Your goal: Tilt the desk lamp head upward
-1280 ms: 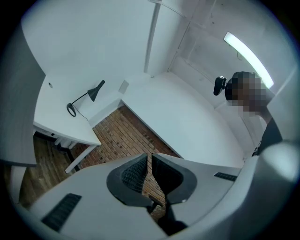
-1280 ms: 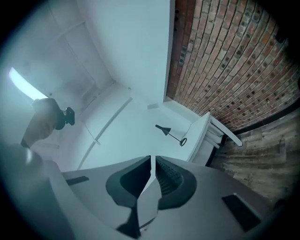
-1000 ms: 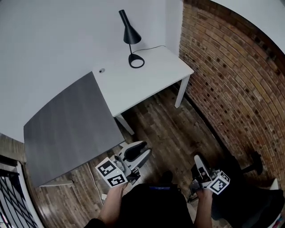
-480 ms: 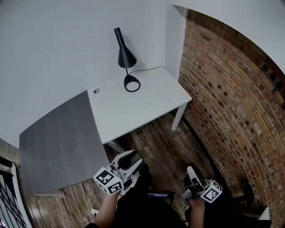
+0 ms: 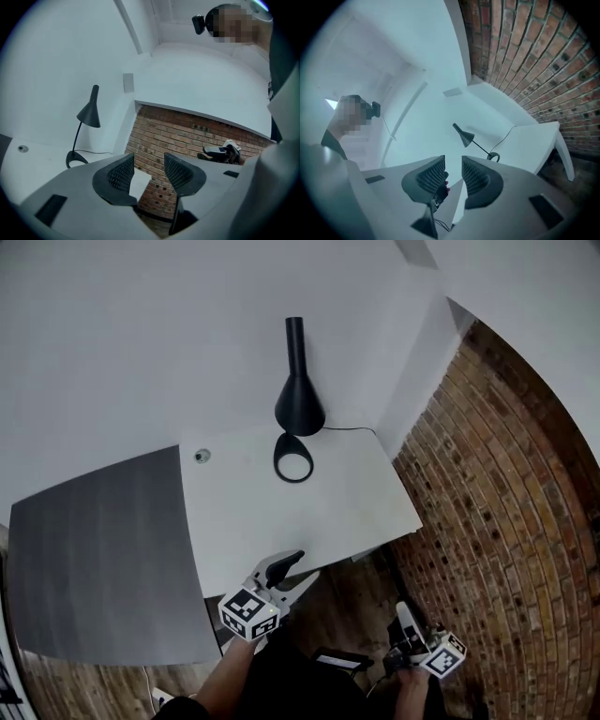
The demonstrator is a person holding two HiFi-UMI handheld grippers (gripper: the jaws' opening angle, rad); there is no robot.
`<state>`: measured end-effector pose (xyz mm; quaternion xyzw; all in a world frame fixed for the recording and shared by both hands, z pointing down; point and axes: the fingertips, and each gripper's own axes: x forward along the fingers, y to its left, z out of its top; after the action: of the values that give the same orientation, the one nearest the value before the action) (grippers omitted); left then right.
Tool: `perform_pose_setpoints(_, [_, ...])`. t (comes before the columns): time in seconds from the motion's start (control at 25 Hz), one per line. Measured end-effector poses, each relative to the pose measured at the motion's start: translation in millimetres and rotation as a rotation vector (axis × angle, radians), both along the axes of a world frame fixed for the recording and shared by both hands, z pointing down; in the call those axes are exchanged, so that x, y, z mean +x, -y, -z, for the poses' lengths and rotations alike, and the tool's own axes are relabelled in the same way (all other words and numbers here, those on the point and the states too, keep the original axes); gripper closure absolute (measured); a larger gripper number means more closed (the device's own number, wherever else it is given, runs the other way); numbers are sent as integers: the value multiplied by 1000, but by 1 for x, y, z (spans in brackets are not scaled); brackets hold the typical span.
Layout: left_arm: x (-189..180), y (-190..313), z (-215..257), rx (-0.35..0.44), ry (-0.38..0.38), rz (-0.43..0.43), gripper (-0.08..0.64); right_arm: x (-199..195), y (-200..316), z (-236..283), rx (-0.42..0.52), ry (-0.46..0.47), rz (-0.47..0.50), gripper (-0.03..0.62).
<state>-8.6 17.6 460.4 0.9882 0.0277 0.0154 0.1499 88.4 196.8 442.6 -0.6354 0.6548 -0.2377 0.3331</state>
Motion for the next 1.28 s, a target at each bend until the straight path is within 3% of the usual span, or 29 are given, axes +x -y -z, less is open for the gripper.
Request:
perform_pose_setpoints(0.36, [29,75,0,-25,-9,112,364,45,123,8,13,-35,202,497])
perform_pose_setpoints(0.76, [56,143,-39,62,249,419,324,119,230,-8,45,33,526,497])
perform_pose_setpoints(0.96, [66,156,-58,27,333,505,308,142,264,-16,48,31,622,497])
perform_pose_setpoints(1.08, [77,164,-79,19,383,497,304,138,278,-28,25,50,654,497])
perform_pose_setpoints(1.28, [114,195,-143,-53,431,381,302,120,307,-32,-35,7,682,497])
